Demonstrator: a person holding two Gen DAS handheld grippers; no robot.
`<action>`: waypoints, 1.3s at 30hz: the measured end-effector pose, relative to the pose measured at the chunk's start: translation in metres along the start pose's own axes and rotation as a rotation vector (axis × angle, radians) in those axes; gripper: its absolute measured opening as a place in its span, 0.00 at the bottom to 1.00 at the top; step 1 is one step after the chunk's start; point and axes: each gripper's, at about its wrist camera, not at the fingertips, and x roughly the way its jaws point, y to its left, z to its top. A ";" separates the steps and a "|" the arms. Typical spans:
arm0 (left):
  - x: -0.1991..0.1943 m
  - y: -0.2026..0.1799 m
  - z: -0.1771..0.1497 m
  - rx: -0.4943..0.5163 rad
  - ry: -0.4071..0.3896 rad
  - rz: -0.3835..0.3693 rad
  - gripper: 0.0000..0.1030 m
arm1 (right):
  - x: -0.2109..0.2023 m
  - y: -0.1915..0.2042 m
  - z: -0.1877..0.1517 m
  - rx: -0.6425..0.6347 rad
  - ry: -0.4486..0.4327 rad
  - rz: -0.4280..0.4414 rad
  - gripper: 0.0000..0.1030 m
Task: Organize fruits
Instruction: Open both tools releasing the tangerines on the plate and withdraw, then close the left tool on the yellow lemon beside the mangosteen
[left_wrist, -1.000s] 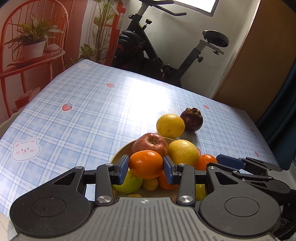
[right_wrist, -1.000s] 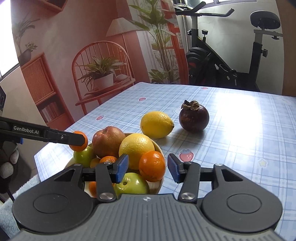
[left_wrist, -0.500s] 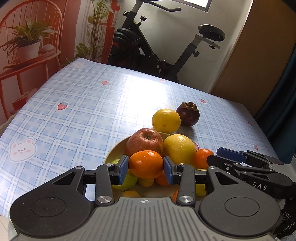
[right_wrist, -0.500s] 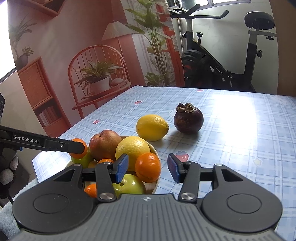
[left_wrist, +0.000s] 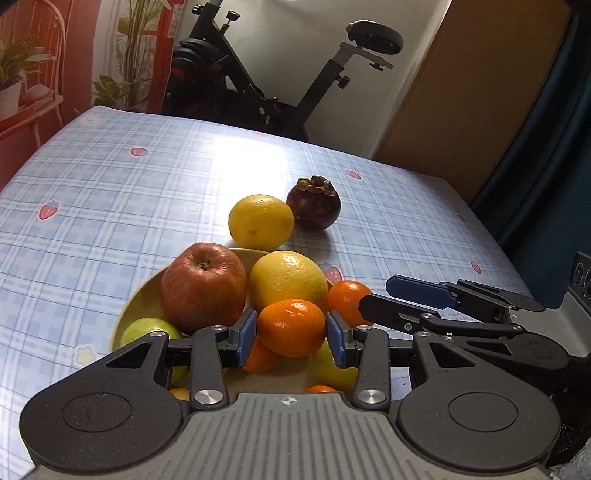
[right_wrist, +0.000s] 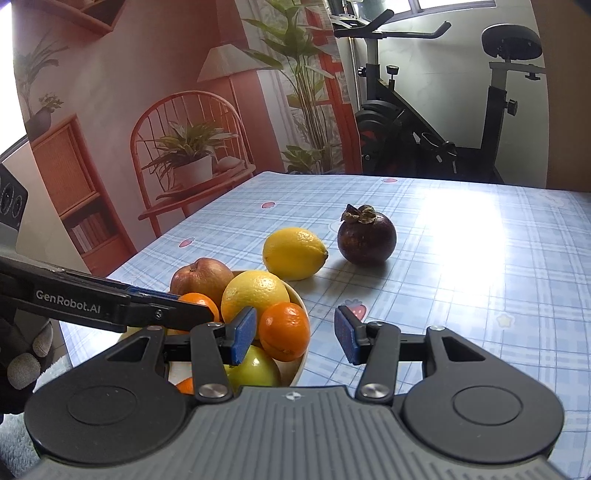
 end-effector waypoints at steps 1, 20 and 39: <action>0.000 0.000 0.000 -0.006 -0.003 -0.002 0.42 | 0.000 0.000 0.000 0.001 0.000 0.000 0.49; -0.016 0.020 0.028 -0.060 -0.094 0.064 0.43 | 0.002 -0.005 0.012 -0.034 -0.015 -0.005 0.49; 0.041 0.043 0.110 -0.033 -0.008 0.044 0.43 | 0.070 -0.004 0.054 -0.045 0.061 -0.044 0.49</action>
